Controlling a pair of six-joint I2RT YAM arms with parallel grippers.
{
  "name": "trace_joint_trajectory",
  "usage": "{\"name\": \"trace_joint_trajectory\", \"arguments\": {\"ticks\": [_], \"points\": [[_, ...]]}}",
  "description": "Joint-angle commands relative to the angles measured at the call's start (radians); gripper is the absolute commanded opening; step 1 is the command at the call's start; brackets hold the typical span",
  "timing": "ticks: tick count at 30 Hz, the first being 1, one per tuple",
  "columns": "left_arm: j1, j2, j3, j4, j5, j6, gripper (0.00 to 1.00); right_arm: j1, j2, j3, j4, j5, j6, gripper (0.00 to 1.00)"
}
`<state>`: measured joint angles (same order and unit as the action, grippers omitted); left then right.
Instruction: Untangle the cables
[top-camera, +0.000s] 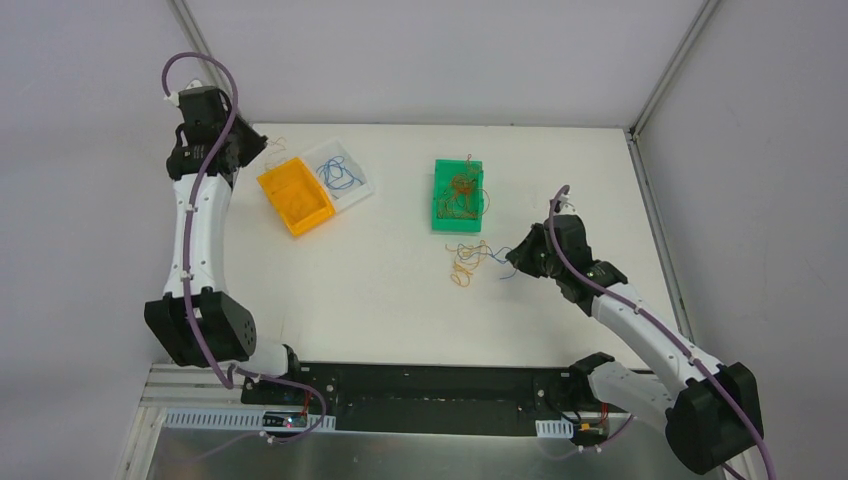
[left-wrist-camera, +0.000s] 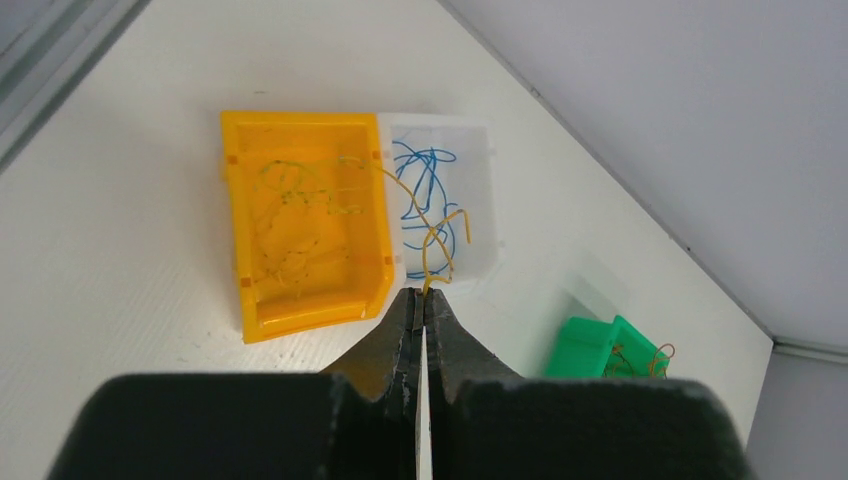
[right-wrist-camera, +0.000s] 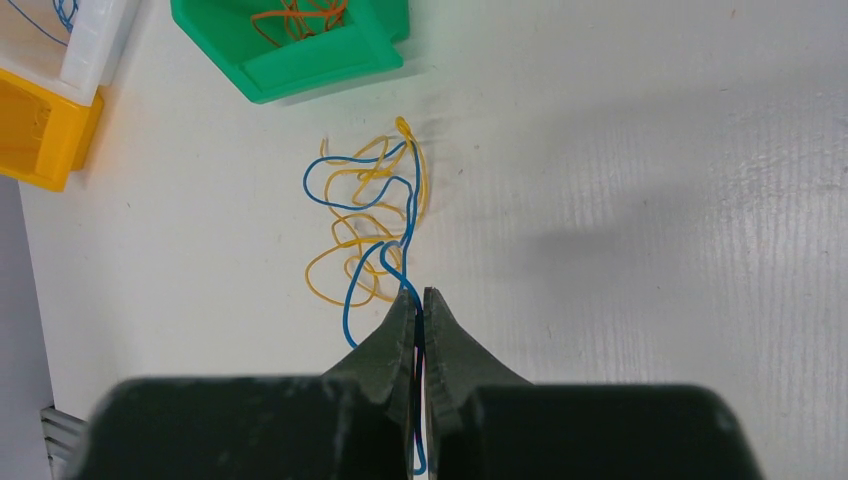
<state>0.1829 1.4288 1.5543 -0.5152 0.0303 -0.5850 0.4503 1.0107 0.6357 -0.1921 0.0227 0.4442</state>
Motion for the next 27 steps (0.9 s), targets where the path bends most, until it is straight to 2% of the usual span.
{"name": "trace_joint_trajectory", "arguments": {"ticks": [1, 7, 16, 21, 27], "points": [[-0.002, 0.056, 0.069, 0.003, 0.129, -0.024, 0.0, 0.006, -0.034, 0.002, -0.016, 0.021, 0.005, 0.0], [-0.003, 0.1, 0.031, 0.021, 0.118, -0.039, 0.0, 0.007, -0.039, 0.002, -0.023, 0.025, 0.004, 0.0], [-0.001, 0.21, -0.135, 0.096, 0.101, -0.054, 0.0, 0.006, -0.04, 0.013, -0.029, 0.014, 0.001, 0.0], [-0.001, 0.272, -0.218, 0.122, 0.027, -0.068, 0.0, 0.006, -0.035, 0.017, -0.032, 0.023, -0.004, 0.0], [-0.001, 0.393, -0.185, 0.122, 0.045, -0.049, 0.0, 0.007, -0.024, 0.023, -0.032, 0.016, -0.006, 0.0]]}}
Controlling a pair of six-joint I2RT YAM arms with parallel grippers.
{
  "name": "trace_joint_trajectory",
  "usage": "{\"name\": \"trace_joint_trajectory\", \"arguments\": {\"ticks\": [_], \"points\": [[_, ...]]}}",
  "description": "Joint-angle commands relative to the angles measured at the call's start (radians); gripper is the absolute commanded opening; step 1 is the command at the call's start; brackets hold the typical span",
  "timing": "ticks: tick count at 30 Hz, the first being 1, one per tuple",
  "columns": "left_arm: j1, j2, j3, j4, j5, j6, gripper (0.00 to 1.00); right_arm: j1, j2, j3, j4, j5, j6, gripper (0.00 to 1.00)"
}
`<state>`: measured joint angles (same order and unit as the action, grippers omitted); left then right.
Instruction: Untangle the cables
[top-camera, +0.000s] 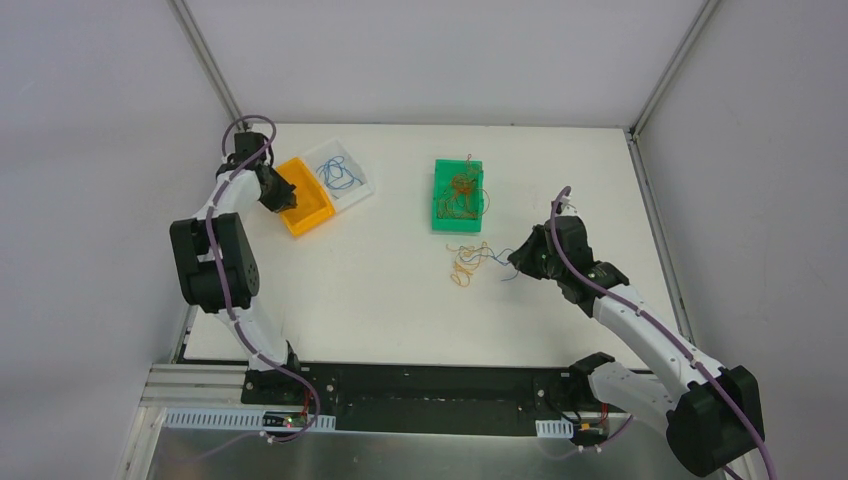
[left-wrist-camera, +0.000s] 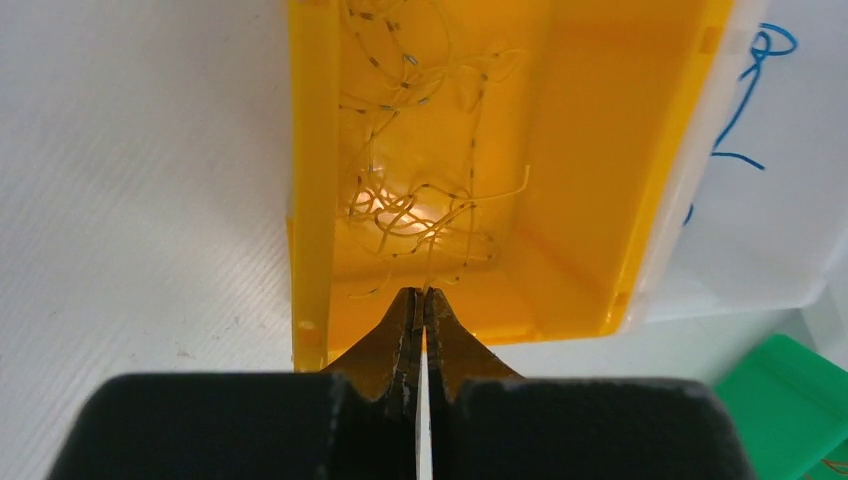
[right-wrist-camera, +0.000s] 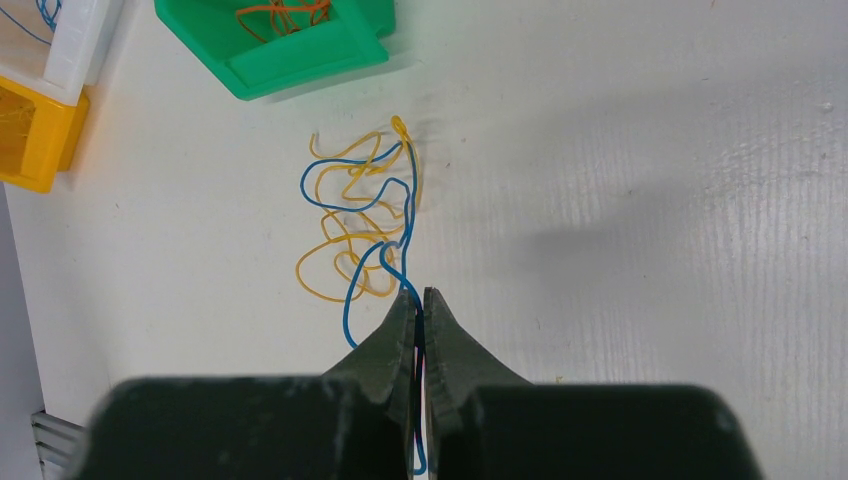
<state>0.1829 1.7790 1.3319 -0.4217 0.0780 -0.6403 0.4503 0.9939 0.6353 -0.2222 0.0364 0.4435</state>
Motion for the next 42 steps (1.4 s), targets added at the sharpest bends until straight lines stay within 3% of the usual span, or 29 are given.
{"name": "trace_joint_trajectory", "arguments": {"ticks": [1, 5, 9, 12, 14, 20, 25, 34, 42], "points": [[0.0, 0.054, 0.042, 0.028, 0.019, 0.013, 0.01, 0.006, -0.007, 0.024, -0.003, 0.001, -0.005, 0.0], [-0.008, 0.012, 0.038, 0.026, 0.056, 0.048, 0.34, 0.006, -0.003, 0.028, -0.006, 0.001, -0.006, 0.0], [-0.041, -0.125, 0.005, 0.018, 0.044, 0.097, 0.76, 0.005, 0.021, 0.04, -0.005, -0.025, -0.015, 0.0], [-0.092, -0.229, -0.031, 0.015, 0.126, 0.15, 0.91, 0.018, 0.066, 0.071, -0.004, -0.129, -0.054, 0.0], [-0.144, -0.292, -0.054, -0.001, 0.135, 0.172, 0.99, 0.062, 0.097, 0.114, -0.037, -0.113, -0.083, 0.0], [-0.294, -0.469, -0.179, 0.0, 0.168, 0.166, 0.99, 0.12, 0.116, 0.205, -0.078, -0.11, -0.106, 0.0], [-0.527, -0.514, -0.283, 0.051, 0.162, 0.195, 0.99, 0.125, 0.111, 0.273, -0.127, -0.103, -0.102, 0.0], [-0.784, -0.366, -0.417, 0.317, 0.154, 0.181, 0.99, 0.124, 0.11, 0.295, -0.135, -0.105, -0.057, 0.0], [-0.875, -0.171, -0.39, 0.448, 0.143, 0.141, 0.88, 0.124, 0.102, 0.283, -0.129, -0.08, -0.035, 0.0]]}}
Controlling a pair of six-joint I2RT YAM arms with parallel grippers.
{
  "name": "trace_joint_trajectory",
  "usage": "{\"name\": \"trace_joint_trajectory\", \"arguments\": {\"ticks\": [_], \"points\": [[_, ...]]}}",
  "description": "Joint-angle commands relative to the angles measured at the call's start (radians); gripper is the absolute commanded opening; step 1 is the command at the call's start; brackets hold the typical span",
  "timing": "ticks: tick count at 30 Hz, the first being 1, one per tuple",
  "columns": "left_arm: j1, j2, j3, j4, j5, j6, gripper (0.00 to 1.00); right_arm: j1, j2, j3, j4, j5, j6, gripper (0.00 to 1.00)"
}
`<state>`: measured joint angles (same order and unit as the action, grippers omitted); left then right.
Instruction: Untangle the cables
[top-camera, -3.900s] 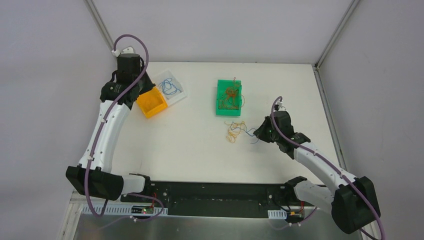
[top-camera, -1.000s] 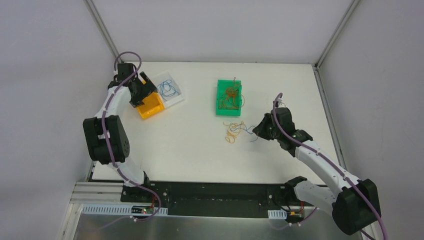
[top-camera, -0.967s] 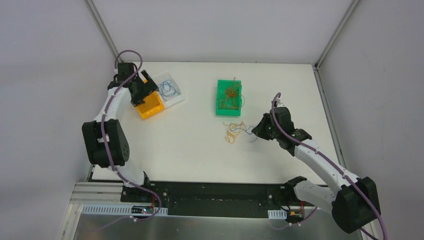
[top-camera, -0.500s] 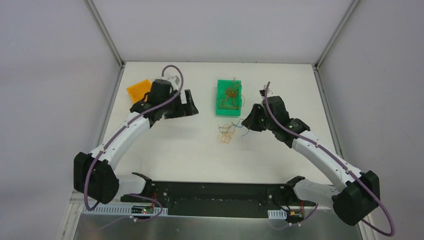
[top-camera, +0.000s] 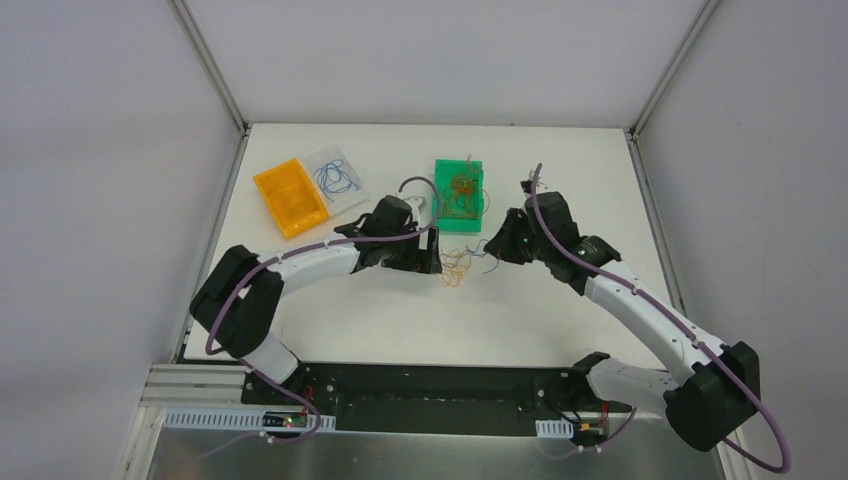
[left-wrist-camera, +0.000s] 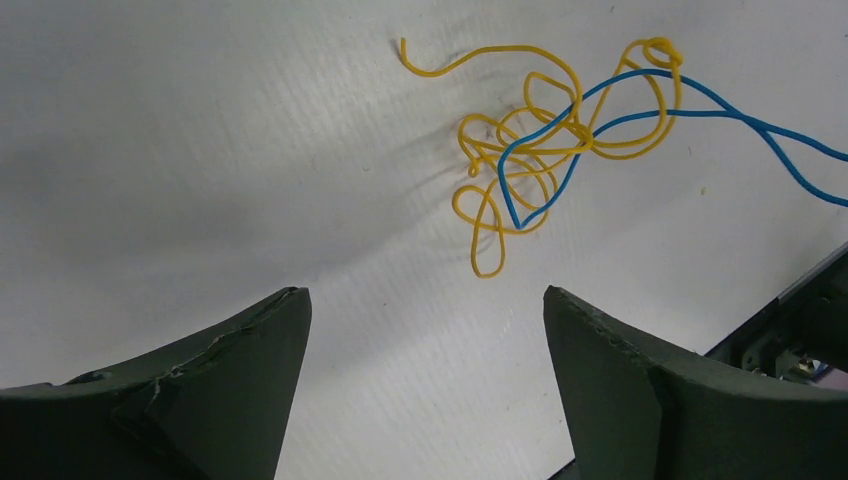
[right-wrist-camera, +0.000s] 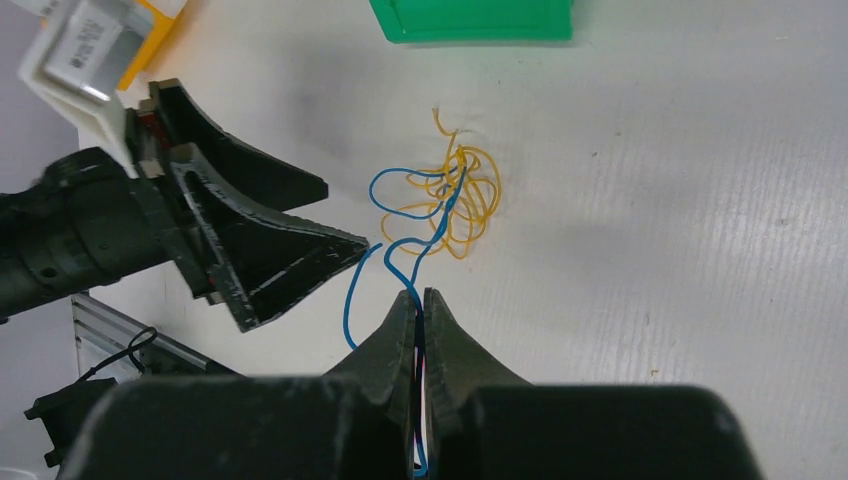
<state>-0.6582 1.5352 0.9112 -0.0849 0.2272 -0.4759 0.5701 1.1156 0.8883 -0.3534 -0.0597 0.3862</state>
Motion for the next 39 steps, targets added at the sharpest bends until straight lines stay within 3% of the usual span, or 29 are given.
{"name": "trace_joint_trajectory", "arguments": {"ticks": [1, 7, 9, 11, 13, 15, 28, 39], "points": [[-0.047, 0.097, 0.044, 0.116, -0.015, -0.025, 0.87, 0.004, -0.023, 0.027, 0.002, 0.02, 0.023, 0.0], [-0.105, 0.224, 0.1, 0.118, -0.076, -0.053, 0.76, 0.005, -0.044, 0.014, 0.004, 0.044, 0.026, 0.0], [-0.112, 0.261, 0.116, 0.122, -0.076, -0.059, 0.68, 0.005, -0.048, 0.01, 0.005, 0.048, 0.025, 0.0], [-0.115, 0.283, 0.121, 0.121, -0.085, -0.069, 0.47, 0.004, -0.051, 0.006, 0.004, 0.053, 0.026, 0.0], [-0.115, 0.272, 0.112, 0.119, -0.103, -0.075, 0.19, 0.003, -0.059, 0.001, 0.001, 0.097, 0.029, 0.0], [-0.114, 0.243, 0.099, 0.107, -0.132, -0.074, 0.0, 0.002, -0.073, -0.013, -0.001, 0.138, 0.036, 0.0], [-0.107, -0.069, -0.066, -0.041, -0.248, -0.073, 0.0, -0.036, -0.153, -0.167, 0.069, 0.391, 0.115, 0.0], [-0.105, -0.149, -0.024, -0.141, -0.25, -0.053, 0.0, -0.042, -0.031, -0.142, 0.09, 0.409, 0.145, 0.0]]}}
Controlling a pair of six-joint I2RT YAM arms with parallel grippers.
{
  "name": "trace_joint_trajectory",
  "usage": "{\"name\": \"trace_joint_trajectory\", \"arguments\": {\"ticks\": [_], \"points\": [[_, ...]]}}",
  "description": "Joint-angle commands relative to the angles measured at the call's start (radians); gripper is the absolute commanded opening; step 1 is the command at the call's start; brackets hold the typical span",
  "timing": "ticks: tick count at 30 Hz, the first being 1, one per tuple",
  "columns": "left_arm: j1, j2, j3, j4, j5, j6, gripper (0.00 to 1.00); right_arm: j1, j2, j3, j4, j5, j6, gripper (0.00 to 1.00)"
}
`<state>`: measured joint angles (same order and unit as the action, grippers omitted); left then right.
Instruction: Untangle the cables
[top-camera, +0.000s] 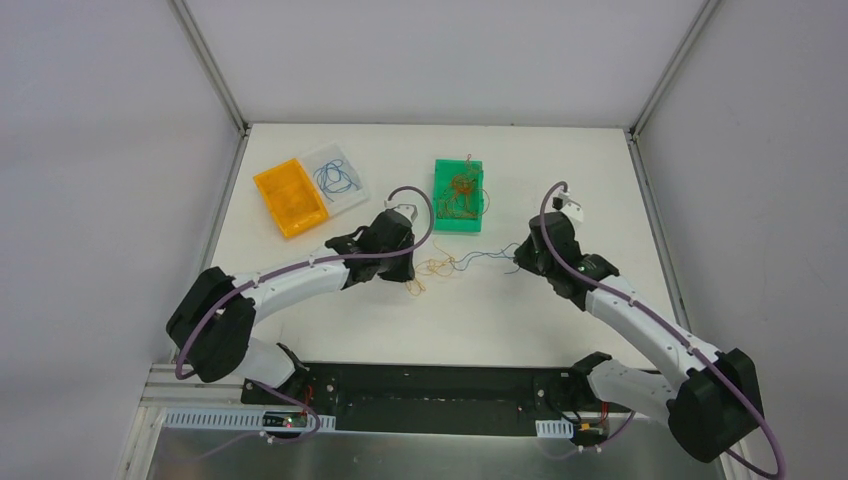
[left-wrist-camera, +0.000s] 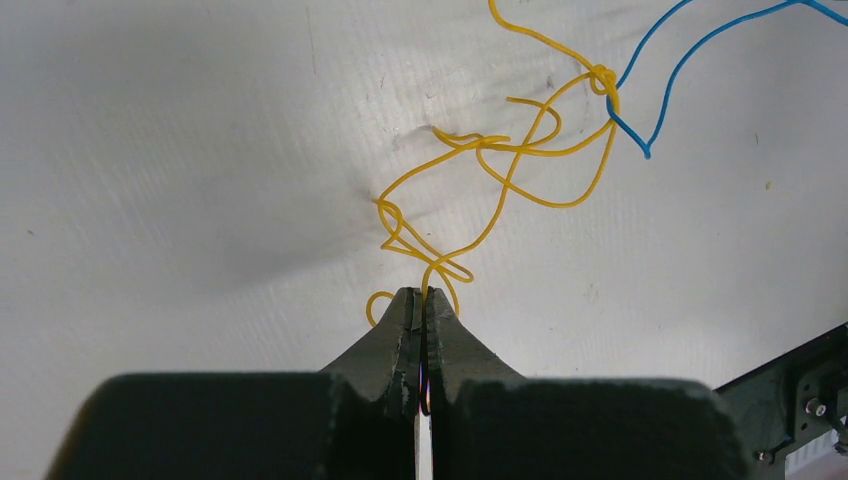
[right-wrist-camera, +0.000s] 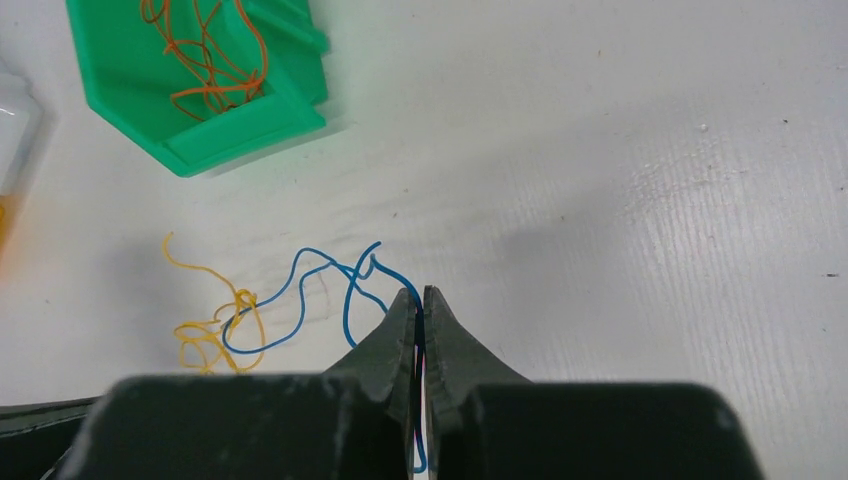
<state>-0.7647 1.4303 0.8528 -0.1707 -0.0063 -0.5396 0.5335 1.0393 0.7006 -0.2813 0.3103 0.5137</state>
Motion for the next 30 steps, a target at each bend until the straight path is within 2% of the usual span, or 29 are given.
{"name": "trace_joint_trajectory", "arguments": {"ticks": [1, 9, 23, 30], "points": [[0.002, -0.048, 0.039, -0.062, -0.014, 0.01, 0.0, -0.006, 0.058, 0.056, 0.011, 0.043, 0.02, 0.0], [0.003, -0.094, 0.044, -0.108, -0.006, 0.01, 0.0, -0.019, 0.1, 0.102, -0.047, 0.067, 0.082, 0.0], [0.006, -0.177, 0.008, -0.14, -0.002, 0.013, 0.0, -0.024, -0.042, 0.028, -0.084, 0.116, 0.109, 0.0], [0.021, -0.219, 0.039, -0.233, -0.039, 0.016, 0.0, -0.035, -0.093, 0.014, -0.121, 0.19, 0.12, 0.0]]}}
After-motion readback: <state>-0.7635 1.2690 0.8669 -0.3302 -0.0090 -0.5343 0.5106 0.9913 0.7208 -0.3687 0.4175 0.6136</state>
